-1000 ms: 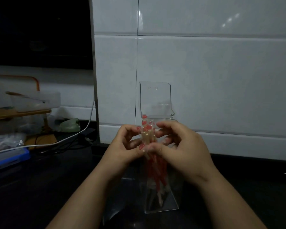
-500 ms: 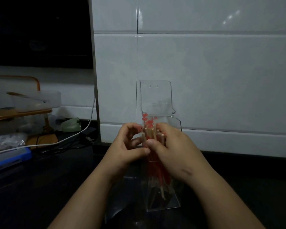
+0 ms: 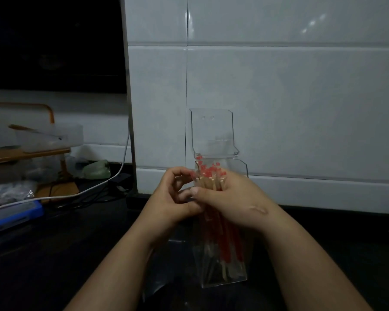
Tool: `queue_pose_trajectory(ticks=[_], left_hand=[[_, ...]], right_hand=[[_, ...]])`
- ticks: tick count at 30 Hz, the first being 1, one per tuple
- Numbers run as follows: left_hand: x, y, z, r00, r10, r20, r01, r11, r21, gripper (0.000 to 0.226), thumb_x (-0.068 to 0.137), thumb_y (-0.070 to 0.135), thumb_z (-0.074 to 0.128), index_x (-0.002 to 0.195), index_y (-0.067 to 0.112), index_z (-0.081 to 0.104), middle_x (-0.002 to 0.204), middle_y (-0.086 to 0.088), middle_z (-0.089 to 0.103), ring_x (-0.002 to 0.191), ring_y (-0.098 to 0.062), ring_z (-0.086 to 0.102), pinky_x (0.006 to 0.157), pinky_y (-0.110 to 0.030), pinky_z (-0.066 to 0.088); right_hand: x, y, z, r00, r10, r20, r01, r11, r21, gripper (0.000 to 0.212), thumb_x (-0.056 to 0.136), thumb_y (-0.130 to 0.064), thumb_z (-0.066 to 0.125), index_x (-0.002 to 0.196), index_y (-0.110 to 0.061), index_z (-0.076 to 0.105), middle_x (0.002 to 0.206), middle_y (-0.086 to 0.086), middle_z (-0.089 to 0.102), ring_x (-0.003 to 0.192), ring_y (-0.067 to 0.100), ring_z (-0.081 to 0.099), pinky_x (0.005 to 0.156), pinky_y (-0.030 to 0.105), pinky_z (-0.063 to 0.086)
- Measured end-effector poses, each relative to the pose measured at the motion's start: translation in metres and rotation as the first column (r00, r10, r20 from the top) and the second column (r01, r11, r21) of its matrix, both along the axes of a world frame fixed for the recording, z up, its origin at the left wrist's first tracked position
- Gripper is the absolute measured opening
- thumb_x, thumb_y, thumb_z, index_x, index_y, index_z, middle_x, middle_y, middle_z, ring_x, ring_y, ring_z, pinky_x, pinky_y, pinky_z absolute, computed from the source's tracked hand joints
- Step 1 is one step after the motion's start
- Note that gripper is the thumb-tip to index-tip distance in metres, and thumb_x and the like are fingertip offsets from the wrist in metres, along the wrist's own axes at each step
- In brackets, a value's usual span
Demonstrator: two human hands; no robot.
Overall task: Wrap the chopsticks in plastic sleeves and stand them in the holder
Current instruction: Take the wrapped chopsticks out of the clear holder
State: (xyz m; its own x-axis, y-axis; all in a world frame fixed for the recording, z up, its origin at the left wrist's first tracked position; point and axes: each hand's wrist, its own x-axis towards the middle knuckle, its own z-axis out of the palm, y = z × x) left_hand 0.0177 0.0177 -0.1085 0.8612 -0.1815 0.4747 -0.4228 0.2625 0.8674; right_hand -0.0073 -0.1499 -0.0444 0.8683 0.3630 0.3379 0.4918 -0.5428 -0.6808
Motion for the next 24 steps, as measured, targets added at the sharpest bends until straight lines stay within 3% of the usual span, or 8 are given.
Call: queue_pose_trajectory(ticks=[6,9,12,15,18,22,24], left_hand=[[0.004,0.001,-0.003,0.999,-0.034,-0.018,0.033,0.999,-0.030,0.066,0.064,-0.005,0.079,0.119,0.016,0.050,0.129,-0.004,0.064,0.113,-0.028,0.066,0.080,-0.032,0.056],[0.005,0.003,-0.003,0.999,-0.033,-0.032,0.032,0.999,-0.025,0.069,0.062,0.002,0.082,0.121,0.018,0.050,0.132,-0.005,0.062,0.116,-0.028,0.064,0.084,-0.032,0.055],[0.004,0.004,-0.003,0.999,-0.015,-0.029,0.016,1.000,0.017,0.079,0.060,0.011,0.084,0.129,0.026,0.048,0.134,-0.004,0.060,0.121,-0.027,0.062,0.092,-0.040,0.054],[0.000,0.005,-0.003,0.999,-0.043,-0.024,0.047,0.981,0.186,0.110,0.055,0.036,0.094,0.146,0.043,0.033,0.140,0.003,0.056,0.130,-0.017,0.054,0.103,-0.041,0.048],[-0.005,0.001,-0.003,0.998,-0.052,-0.043,0.065,0.912,0.406,0.135,0.042,0.064,0.091,0.152,0.052,0.013,0.143,0.020,0.048,0.134,-0.001,0.046,0.102,-0.024,0.045],[-0.005,-0.001,-0.003,0.999,0.019,-0.039,0.007,0.817,0.577,0.141,0.042,0.066,0.089,0.152,0.053,0.001,0.143,0.030,0.037,0.137,0.003,0.035,0.095,-0.009,0.040],[-0.006,-0.002,-0.002,0.998,0.056,-0.014,-0.034,0.765,0.643,0.136,0.045,0.064,0.089,0.151,0.052,0.004,0.143,0.028,0.036,0.136,0.005,0.035,0.094,-0.006,0.038]], right_hand=[[-0.003,0.002,-0.002,0.994,-0.103,0.042,0.102,0.994,0.036,0.025,0.084,-0.046,0.065,0.106,-0.037,0.060,0.095,-0.012,0.069,0.089,0.009,0.065,0.085,0.040,0.054],[-0.007,0.002,-0.001,0.993,-0.083,0.081,0.077,0.995,0.067,0.008,0.089,-0.033,0.062,0.089,-0.026,0.067,0.080,-0.006,0.069,0.074,0.007,0.063,0.074,0.032,0.054],[-0.009,-0.002,-0.004,0.985,-0.125,0.119,0.100,0.975,0.200,0.023,0.091,-0.028,0.060,0.077,-0.010,0.066,0.069,0.003,0.065,0.061,0.015,0.059,0.062,0.033,0.048],[-0.010,-0.009,-0.008,0.954,-0.254,0.158,0.167,0.890,0.425,0.027,0.093,-0.026,0.060,0.074,-0.008,0.068,0.070,0.006,0.066,0.062,0.017,0.060,0.059,0.027,0.047],[-0.012,-0.015,-0.008,0.937,-0.311,0.159,0.164,0.794,0.585,0.027,0.094,-0.025,0.059,0.071,-0.016,0.070,0.076,0.001,0.071,0.069,0.015,0.065,0.065,0.025,0.052],[-0.014,-0.012,-0.010,0.932,-0.302,0.201,0.140,0.811,0.568,0.029,0.096,-0.027,0.057,0.073,-0.018,0.072,0.078,-0.003,0.071,0.071,0.006,0.064,0.062,0.012,0.047],[-0.014,-0.011,-0.012,0.923,-0.313,0.223,0.139,0.813,0.566,0.028,0.096,-0.028,0.056,0.075,-0.019,0.071,0.078,-0.005,0.071,0.074,0.001,0.064,0.064,0.008,0.045]])
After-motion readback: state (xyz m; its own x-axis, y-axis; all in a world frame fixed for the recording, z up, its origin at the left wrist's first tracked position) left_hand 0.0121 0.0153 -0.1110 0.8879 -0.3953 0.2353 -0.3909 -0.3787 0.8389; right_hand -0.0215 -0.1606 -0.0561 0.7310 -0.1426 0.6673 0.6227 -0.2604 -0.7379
